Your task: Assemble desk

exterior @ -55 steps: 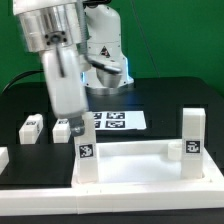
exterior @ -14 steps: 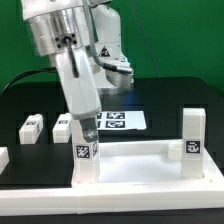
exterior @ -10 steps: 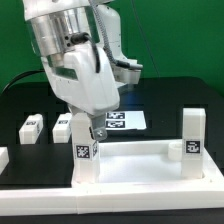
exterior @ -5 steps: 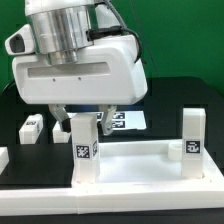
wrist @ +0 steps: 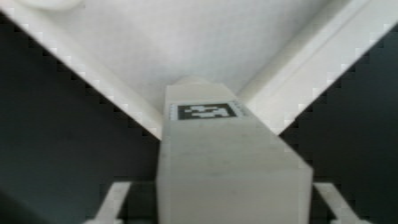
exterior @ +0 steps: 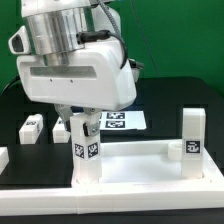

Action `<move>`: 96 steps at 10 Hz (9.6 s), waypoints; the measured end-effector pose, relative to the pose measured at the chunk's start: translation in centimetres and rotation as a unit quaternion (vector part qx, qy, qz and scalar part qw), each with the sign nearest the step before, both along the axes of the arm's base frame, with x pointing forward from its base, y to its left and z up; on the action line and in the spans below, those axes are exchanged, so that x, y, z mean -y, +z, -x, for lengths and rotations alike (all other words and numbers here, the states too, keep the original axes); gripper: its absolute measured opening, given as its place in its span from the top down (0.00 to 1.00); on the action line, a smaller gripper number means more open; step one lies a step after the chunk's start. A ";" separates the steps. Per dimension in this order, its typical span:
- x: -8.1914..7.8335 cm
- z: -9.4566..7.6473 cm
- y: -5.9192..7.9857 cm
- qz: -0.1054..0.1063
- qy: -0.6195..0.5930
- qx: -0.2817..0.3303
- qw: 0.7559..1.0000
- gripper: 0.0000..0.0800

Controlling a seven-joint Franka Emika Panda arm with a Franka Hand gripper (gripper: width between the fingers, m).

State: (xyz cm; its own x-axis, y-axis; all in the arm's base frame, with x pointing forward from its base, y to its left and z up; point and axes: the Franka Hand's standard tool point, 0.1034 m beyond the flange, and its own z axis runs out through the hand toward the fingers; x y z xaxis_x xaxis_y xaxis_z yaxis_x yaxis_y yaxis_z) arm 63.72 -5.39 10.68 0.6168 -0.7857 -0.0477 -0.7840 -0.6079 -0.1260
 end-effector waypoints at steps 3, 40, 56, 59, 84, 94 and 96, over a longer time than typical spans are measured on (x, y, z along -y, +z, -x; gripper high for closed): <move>0.1 0.1 -0.1 -0.033 -0.247 -0.026 0.968 0.63; -10.1 12.4 -9.1 0.011 -0.373 -0.041 0.927 0.19; -11.1 12.0 -9.8 0.013 -0.345 -0.051 0.937 0.93; -11.1 12.0 -9.8 0.014 -0.340 -0.050 0.939 0.92; -0.6 8.8 -8.9 0.106 0.674 0.007 0.731 0.92; -2.3 3.7 -8.4 0.126 0.870 0.042 0.475 0.92; -2.3 2.9 -8.0 0.132 0.888 0.049 0.439 0.92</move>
Offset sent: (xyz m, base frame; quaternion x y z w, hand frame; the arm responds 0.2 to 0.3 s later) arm 0.0050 0.0036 -0.0004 0.0494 -0.0172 0.4341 0.8994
